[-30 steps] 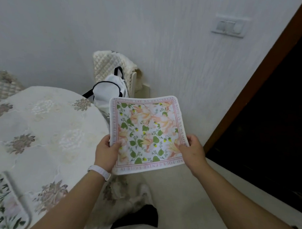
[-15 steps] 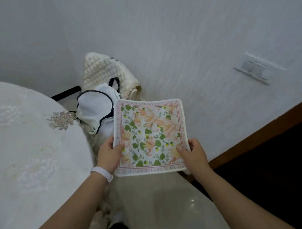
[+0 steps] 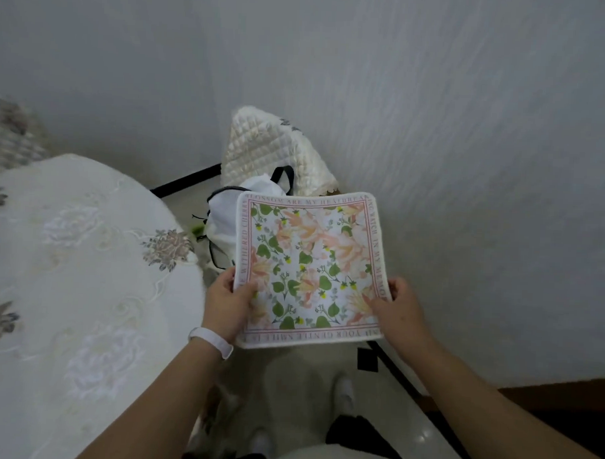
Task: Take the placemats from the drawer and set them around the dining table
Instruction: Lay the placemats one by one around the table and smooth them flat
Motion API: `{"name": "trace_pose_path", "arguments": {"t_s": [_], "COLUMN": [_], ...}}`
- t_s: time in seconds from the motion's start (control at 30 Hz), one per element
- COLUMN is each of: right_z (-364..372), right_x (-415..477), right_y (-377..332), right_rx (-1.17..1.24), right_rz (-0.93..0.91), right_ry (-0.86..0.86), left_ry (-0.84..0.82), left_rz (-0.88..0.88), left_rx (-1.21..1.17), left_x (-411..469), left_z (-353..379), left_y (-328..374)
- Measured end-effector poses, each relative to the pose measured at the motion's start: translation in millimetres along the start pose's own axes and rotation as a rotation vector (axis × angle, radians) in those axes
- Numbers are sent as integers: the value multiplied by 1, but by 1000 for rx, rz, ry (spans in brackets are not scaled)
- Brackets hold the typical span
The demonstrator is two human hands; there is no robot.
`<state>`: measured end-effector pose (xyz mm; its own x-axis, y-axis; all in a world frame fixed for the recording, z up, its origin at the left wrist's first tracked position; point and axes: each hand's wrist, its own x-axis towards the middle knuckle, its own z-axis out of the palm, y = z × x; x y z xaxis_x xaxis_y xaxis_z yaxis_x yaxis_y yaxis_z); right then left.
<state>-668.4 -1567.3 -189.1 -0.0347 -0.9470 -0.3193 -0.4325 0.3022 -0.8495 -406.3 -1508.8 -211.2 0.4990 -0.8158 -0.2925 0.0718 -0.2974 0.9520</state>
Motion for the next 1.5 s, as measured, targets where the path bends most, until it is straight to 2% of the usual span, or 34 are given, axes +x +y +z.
{"name": "trace_pose_path", "arguments": {"t_s": [0.4,0.53,0.77,1.03,1.3,1.5], "right_z": [14,36,96,135,202,248], "right_x": [159,175,166,170,176,160], "right_y": [-34,-45,-72,-85,-131,-138], "right_rx": [-115,-206,-205,-268,-379,-416], "right_rz": [-132,-187,-246,-299,-355,-363], "right_ry": [-478,-621,-848,-814,-756,-760], "left_ry": [445,578,746,689,652,634], "left_rz": [-117,-147,-163,-201,-200,-192], "left_rx": [-22,-36,-113,-214,-229,-177], "left_x": [22,0,-25,8,72,90], "left_z": [44,43,-1,-40,-117,-167], "left_y": [23,31,47,20,2,-13]}}
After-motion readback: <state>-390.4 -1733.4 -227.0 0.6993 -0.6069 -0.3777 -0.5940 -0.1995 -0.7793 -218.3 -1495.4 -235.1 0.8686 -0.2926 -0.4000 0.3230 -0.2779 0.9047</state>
